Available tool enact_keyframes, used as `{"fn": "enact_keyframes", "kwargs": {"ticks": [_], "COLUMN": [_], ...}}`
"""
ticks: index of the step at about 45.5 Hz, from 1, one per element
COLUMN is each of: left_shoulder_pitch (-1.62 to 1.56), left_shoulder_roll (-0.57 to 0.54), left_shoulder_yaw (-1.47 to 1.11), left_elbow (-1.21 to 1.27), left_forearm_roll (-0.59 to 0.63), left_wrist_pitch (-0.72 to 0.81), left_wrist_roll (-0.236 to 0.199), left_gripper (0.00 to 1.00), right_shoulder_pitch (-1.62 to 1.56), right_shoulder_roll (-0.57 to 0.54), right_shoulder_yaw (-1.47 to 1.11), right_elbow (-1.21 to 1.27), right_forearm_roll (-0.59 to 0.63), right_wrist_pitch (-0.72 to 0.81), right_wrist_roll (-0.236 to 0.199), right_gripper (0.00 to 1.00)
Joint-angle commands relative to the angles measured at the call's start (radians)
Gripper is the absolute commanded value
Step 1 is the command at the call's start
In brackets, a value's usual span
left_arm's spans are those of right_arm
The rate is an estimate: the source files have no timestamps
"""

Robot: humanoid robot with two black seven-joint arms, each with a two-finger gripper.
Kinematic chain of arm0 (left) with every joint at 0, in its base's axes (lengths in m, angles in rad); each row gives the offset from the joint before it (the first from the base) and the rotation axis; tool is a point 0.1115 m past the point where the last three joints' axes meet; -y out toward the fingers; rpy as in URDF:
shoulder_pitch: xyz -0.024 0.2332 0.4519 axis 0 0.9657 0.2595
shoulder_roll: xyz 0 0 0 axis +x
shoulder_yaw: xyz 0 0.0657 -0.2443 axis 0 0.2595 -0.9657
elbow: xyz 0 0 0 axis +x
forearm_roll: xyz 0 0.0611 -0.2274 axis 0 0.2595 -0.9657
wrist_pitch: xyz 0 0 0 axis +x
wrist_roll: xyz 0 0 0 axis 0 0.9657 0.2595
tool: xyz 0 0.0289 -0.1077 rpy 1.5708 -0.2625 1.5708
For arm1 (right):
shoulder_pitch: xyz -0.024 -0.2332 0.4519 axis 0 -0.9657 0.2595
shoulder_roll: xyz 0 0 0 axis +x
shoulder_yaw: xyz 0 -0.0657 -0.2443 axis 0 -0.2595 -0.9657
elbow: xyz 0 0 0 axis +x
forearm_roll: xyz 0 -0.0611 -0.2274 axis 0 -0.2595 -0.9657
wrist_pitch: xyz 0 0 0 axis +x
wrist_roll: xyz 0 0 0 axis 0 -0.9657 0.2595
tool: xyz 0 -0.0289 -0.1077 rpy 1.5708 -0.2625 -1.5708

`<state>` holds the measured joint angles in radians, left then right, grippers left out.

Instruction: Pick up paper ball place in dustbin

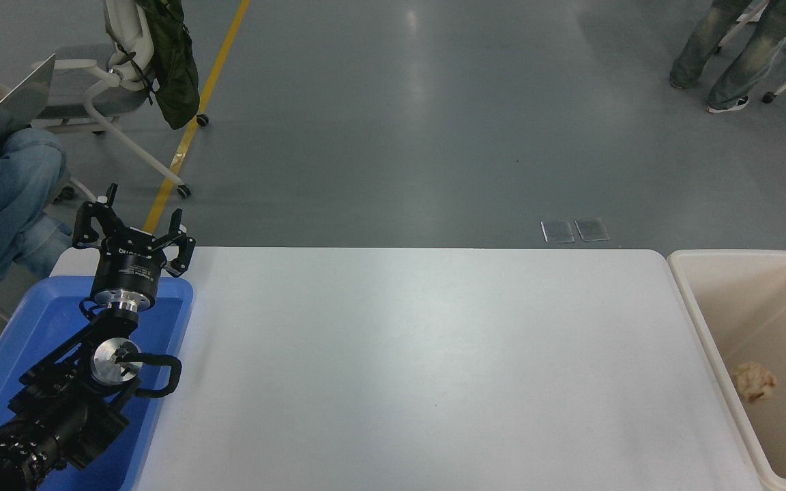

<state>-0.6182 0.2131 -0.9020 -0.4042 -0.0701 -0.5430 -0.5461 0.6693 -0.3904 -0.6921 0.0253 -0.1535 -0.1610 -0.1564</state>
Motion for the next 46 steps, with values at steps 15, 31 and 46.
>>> {"fn": "enact_keyframes", "kwargs": {"ticks": [15, 31, 46], "left_shoulder_pitch": [0.0, 0.0, 0.0], "left_shoulder_roll": [0.0, 0.0, 0.0], "left_shoulder_yaw": [0.0, 0.0, 0.0], "left_elbow": [0.001, -0.001, 0.001], "left_forearm_roll": [0.0, 0.0, 0.0], "left_wrist_pitch": [0.0, 0.0, 0.0], "left_wrist_roll": [0.0, 0.0, 0.0], "left_gripper": [0.99, 0.99, 0.99], "right_shoulder_pitch": [0.094, 0.437, 0.825], "right_shoulder_roll": [-0.054, -0.283, -0.203], "right_shoulder_yaw": [0.019, -0.044, -0.395], "right_elbow": [0.178, 0.755, 1.038], "right_forearm_roll": [0.0, 0.002, 0.022], "right_wrist_pitch": [-0.006, 0.012, 0.159], "right_wrist_roll": [0.0, 0.0, 0.0], "right_gripper": [0.78, 1.0, 1.0]}}
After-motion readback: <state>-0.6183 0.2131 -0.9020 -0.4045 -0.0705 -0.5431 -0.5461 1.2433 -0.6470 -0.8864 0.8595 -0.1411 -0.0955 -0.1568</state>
